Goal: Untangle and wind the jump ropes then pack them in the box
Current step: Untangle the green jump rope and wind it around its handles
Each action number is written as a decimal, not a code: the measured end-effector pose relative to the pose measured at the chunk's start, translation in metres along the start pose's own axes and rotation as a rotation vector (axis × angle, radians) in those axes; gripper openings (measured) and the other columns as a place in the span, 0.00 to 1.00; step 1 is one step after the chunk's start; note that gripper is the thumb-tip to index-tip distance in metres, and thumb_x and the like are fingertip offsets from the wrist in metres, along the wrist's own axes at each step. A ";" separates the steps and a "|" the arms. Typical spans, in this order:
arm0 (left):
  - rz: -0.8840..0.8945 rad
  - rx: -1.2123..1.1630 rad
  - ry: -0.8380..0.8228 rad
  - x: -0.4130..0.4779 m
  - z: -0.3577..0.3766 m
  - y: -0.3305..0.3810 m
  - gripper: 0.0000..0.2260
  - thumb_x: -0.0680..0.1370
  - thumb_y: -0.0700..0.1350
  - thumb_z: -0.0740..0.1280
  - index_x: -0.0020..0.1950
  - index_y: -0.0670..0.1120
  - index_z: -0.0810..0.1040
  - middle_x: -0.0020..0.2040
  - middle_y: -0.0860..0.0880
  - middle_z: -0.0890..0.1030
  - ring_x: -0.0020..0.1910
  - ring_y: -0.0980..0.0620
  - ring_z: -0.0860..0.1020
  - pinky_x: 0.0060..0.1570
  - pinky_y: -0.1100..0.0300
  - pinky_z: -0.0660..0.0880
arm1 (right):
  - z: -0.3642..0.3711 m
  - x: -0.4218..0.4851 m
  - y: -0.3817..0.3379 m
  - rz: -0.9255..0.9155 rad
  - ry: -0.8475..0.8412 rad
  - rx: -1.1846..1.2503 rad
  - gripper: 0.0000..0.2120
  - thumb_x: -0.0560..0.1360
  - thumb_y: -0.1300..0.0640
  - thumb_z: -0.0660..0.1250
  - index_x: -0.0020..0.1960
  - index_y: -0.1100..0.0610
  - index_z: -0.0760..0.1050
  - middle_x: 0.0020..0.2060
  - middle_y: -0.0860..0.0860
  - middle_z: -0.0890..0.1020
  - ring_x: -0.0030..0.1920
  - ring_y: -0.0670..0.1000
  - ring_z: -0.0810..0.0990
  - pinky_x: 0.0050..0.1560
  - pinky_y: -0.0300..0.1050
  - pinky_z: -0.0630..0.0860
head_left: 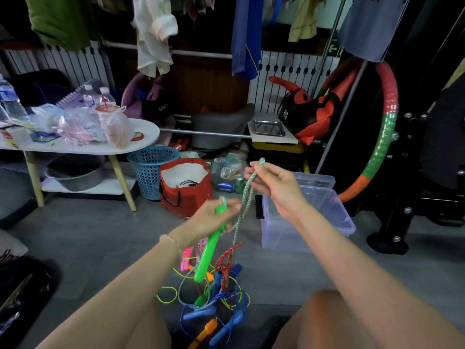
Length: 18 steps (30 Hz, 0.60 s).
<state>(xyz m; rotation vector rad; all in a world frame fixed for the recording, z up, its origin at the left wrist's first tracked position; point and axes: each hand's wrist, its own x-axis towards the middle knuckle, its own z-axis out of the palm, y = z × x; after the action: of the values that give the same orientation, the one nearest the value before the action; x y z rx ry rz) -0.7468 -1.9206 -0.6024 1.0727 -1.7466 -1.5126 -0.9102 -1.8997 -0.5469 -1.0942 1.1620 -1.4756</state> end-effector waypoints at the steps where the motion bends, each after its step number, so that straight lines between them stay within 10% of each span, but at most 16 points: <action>1: -0.012 -0.003 -0.014 -0.004 0.004 -0.006 0.06 0.78 0.44 0.65 0.54 0.49 0.77 0.23 0.55 0.75 0.23 0.59 0.71 0.28 0.66 0.72 | 0.001 0.001 -0.005 -0.017 0.006 0.014 0.08 0.78 0.62 0.62 0.54 0.62 0.77 0.44 0.53 0.83 0.42 0.45 0.84 0.44 0.36 0.80; 6: 0.093 -0.124 0.094 0.006 -0.003 0.003 0.03 0.77 0.42 0.68 0.45 0.43 0.79 0.29 0.52 0.78 0.24 0.59 0.70 0.27 0.66 0.70 | -0.007 0.009 0.000 0.062 -0.059 0.185 0.10 0.80 0.59 0.58 0.56 0.58 0.76 0.51 0.53 0.83 0.49 0.48 0.83 0.51 0.39 0.79; 12: 0.197 -0.302 0.131 0.029 -0.008 0.049 0.04 0.78 0.42 0.66 0.45 0.43 0.78 0.32 0.54 0.79 0.23 0.60 0.69 0.24 0.69 0.68 | -0.009 -0.012 0.058 0.267 -0.414 -0.259 0.12 0.75 0.58 0.66 0.58 0.57 0.78 0.53 0.52 0.83 0.56 0.47 0.80 0.59 0.39 0.75; 18: 0.055 0.018 0.056 0.030 -0.016 0.008 0.12 0.80 0.49 0.62 0.58 0.44 0.79 0.32 0.55 0.80 0.23 0.60 0.72 0.27 0.67 0.71 | -0.006 0.000 0.035 0.093 -0.072 -0.070 0.06 0.77 0.63 0.64 0.51 0.63 0.79 0.40 0.53 0.84 0.38 0.44 0.84 0.44 0.36 0.80</action>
<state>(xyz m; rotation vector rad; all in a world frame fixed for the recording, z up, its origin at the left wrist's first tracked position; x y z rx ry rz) -0.7500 -1.9540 -0.5941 1.0576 -1.7407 -1.4229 -0.9115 -1.9030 -0.5828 -1.1168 1.2056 -1.3222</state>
